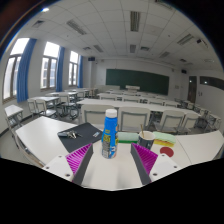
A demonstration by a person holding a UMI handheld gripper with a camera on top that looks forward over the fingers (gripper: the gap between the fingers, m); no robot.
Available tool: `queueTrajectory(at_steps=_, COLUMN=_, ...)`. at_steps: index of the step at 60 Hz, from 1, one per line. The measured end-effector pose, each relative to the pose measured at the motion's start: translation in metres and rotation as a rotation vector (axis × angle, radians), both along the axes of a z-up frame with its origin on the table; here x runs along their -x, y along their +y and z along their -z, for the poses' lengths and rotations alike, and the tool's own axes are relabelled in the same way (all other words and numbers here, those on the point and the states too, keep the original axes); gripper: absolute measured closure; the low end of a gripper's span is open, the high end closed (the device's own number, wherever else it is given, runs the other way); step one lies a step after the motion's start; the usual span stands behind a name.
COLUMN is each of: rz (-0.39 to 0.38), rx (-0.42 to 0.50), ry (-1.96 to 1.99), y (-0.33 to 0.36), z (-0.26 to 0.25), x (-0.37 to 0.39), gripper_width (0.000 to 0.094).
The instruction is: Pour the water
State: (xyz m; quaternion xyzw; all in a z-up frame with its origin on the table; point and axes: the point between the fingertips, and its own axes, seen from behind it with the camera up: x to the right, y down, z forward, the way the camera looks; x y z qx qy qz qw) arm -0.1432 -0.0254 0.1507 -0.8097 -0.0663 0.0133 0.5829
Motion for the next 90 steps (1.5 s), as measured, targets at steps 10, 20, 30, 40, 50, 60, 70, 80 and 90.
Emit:
queueTrajectory(at_steps=10, rz=0.06, rx=-0.015, ry=-0.047, y=0.101, z=0.065, x=0.001, gripper_width=0.013)
queueTrajectory(at_steps=20, rz=0.04, rx=-0.017, ry=-0.013, y=0.157, z=0.086, x=0.02, gripper_width=0.0129)
queueTrajectory(at_steps=30, rz=0.062, rx=-0.073, ry=-0.044, y=0.183, z=0.085, x=0.026, gripper_width=0.0393)
queueTrajectory(at_steps=40, rz=0.072, rx=-0.129, ry=-0.029, y=0.18, z=0.076, x=0.025, gripper_width=0.0556)
queueTrajectory(at_steps=50, rz=0.07, rx=-0.104, ry=0.287, y=0.183, z=0.061, x=0.032, gripper_width=0.0559)
queueTrajectory(at_steps=60, rz=0.106, rx=-0.081, ry=0.926, y=0.197, z=0.02, x=0.032, gripper_width=0.0561)
queueTrajectory(at_steps=70, rz=0.208, rx=-0.01, ry=1.436, y=0.202, z=0.005, x=0.023, gripper_width=0.056)
queueTrajectory(at_steps=80, rz=0.245, rx=0.025, ry=1.719, y=0.199, z=-0.001, x=0.02, gripper_width=0.0558)
queueTrajectory(at_steps=90, rz=0.19, rx=0.08, ry=1.878, y=0.17, z=-0.031, x=0.029, gripper_width=0.0551)
